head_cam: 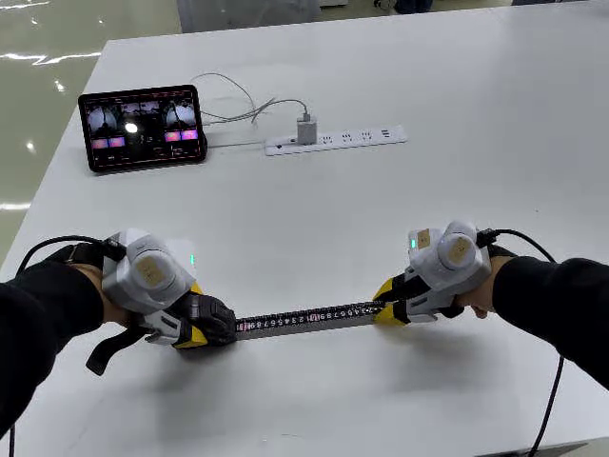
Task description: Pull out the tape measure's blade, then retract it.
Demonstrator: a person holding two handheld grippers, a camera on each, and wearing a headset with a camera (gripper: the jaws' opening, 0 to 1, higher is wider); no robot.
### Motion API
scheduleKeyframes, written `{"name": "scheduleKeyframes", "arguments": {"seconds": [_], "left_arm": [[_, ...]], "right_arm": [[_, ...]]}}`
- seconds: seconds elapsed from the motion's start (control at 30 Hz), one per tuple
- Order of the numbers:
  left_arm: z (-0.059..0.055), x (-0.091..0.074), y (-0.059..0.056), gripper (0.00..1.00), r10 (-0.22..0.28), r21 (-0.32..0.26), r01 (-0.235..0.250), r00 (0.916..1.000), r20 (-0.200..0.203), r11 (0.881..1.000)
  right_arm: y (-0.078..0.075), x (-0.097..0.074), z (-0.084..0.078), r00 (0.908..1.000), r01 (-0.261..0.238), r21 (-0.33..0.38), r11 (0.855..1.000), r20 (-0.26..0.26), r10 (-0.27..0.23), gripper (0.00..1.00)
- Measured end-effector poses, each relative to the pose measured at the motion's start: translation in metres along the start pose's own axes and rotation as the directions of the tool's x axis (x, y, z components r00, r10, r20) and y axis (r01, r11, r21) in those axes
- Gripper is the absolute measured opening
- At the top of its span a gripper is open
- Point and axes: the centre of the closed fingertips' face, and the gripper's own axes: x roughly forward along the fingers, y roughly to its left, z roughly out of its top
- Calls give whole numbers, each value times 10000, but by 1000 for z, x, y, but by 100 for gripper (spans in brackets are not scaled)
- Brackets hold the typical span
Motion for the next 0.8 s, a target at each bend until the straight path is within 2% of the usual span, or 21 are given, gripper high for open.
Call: {"name": "scheduleKeyframes", "arguments": {"seconds": [0.8], "left_arm": [[-2,1,1,29,25,2,-25,10000,-16,10000]], "right_arm": [[-2,-8,-8,9999,34,114,9999,-123,-33,10]]}}
